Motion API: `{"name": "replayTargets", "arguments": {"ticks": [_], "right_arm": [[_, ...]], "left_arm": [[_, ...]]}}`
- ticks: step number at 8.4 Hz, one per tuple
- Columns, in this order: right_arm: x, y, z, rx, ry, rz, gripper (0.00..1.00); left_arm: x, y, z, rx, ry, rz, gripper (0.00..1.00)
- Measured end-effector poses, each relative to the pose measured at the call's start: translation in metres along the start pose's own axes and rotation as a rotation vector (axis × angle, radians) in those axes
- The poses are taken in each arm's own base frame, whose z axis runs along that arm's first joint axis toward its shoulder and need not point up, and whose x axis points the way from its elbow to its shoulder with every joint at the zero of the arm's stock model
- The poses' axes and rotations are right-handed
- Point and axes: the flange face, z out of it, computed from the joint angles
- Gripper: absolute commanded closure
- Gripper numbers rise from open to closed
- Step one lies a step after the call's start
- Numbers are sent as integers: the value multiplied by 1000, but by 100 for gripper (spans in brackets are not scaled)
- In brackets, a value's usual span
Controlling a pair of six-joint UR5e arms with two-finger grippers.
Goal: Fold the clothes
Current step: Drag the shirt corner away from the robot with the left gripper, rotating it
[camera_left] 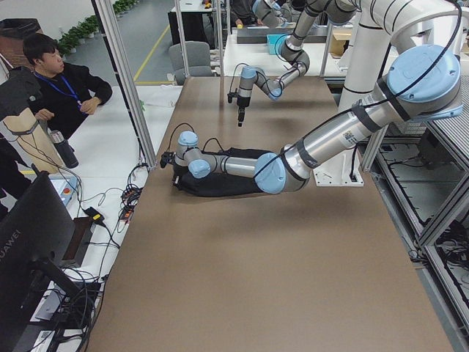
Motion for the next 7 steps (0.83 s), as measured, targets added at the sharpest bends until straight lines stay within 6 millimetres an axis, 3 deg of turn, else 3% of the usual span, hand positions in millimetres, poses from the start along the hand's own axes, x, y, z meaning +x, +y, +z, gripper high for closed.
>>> {"name": "replayTargets", "arguments": {"ticks": [2,3,4,7], "right_arm": [[-1,1,2,-3,1,-3,6],[-1,2,3,-4,0,-3,6],[-2,3,3,-6,0,-3,6],[-5,4,7,-9,1,-3,8]], "left_arm": [[18,-6,-6,12,5,7,100],[22,-6,-7,15,7,10,78],[24,-7,-8,19,7,11,6],[15,-20,-19,40,6,34,6]]}}
